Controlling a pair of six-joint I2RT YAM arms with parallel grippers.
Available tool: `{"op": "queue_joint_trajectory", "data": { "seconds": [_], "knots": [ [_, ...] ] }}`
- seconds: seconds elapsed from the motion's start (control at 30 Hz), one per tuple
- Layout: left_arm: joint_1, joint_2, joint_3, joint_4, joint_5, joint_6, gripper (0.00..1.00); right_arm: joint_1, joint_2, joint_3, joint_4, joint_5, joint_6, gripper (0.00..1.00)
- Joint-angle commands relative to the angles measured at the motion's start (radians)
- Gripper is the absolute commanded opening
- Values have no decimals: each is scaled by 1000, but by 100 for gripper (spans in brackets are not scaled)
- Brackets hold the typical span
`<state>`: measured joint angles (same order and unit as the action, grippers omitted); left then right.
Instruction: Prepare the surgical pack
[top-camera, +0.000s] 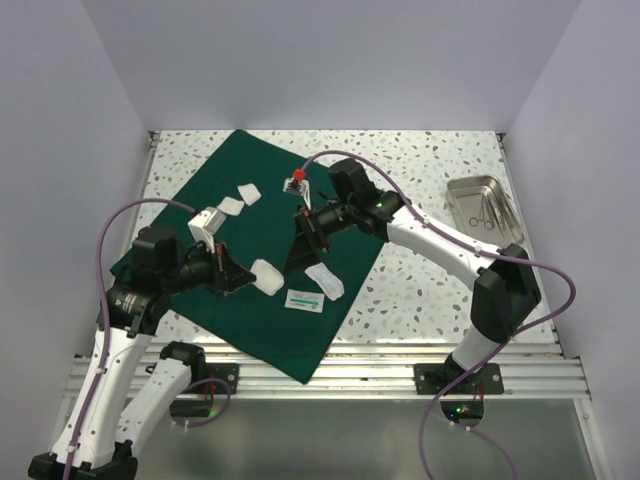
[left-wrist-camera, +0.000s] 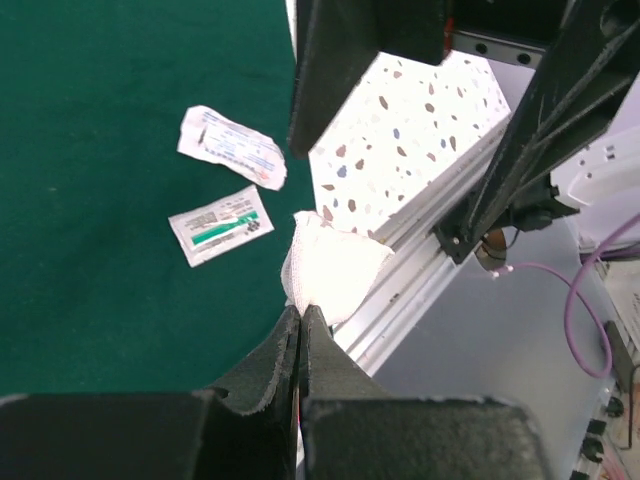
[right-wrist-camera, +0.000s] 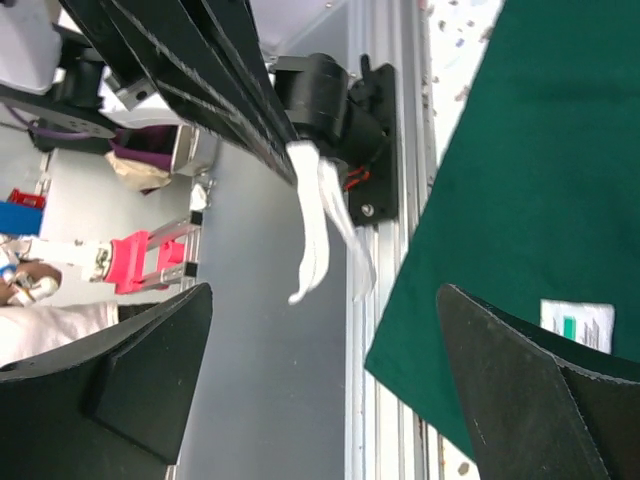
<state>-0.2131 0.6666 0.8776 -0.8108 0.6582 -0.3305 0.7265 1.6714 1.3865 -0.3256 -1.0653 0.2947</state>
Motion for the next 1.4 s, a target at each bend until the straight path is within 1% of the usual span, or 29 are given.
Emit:
{"op": "queue_joint_trajectory", "data": {
  "seconds": [0.0, 0.1, 0.13, 0.2, 0.4, 0.5, 0.53, 0.63, 0.67, 0.73, 0.83, 0.87, 0.97, 1.0, 1.03, 1.07, 1.1, 1.13, 1.17, 1.23, 1.27, 1.3, 1.33, 1.37],
  "knots": [
    [-6, -24, 0, -56, 75, -21, 0, 17, 30, 63, 71, -68, 3, 98],
    [-6, -47, -2, -65, 77, -33, 0, 43, 56, 77, 68, -73, 11, 95],
    [-6, -51, -2, -67, 78, -36, 0, 69, 63, 80, 68, -68, 11, 95],
    [-6, -58, -2, -64, 75, -42, 0, 94, 79, 88, 40, -59, -3, 93],
    [-6, -56, 11, -51, 84, -62, 0, 142, 82, 48, 37, -38, -14, 88],
    [-6, -55, 17, -59, 81, -62, 0, 146, 91, 49, 56, -44, 9, 79],
    [-6, -52, 18, -63, 77, -58, 0, 151, 100, 49, 60, -48, 21, 72],
    [-5, -44, 24, -65, 67, -47, 0, 159, 108, 45, 50, -64, 20, 59],
    [-6, -39, 27, -65, 64, -45, 0, 160, 108, 40, 45, -61, 20, 52],
    [-6, -30, 31, -51, 60, -48, 0, 162, 110, 29, 34, -55, 9, 49],
    [-6, -18, 26, -15, 67, -62, 0, 165, 120, 28, 4, -47, -6, 36],
    [-6, -13, 23, -4, 75, -67, 0, 166, 122, 28, -6, -48, -9, 25],
    [-5, 7, 18, 31, 70, -70, 0, 166, 132, 35, -33, -42, -22, 3],
    [-5, 23, 18, 42, 61, -70, 5, 166, 137, 43, -46, -39, -29, 0],
    [-6, 31, 24, 48, 46, -79, 16, 166, 140, 46, -58, -26, -41, 0],
    [-5, 39, 27, 58, -7, -87, 28, 163, 142, 48, -78, -12, -46, 0],
    [-5, 66, 32, 61, -44, -93, 45, 160, 143, 46, -82, 5, -48, 0],
    [-3, 85, 49, 56, -84, -99, 52, 145, 145, 46, -78, 36, -40, 0],
    [-5, 105, 60, 42, -171, -99, 65, 133, 146, 43, -72, 54, -31, 0],
    [-5, 183, 108, 22, -251, -99, 67, 71, 139, 22, -35, 91, 29, 0],
    [-5, 224, 125, 21, -335, -108, 68, 42, 136, -1, 18, 128, 53, 0],
    [-3, 240, 153, 21, -388, -126, 70, -20, 133, -6, 35, 152, 87, 0],
    [-3, 260, 168, 15, -435, -133, 71, -56, 137, -4, 33, 186, 90, 0],
    [-3, 284, 185, -10, -515, -136, 72, -93, 142, 3, 20, 242, 95, 0]
  ]
}}
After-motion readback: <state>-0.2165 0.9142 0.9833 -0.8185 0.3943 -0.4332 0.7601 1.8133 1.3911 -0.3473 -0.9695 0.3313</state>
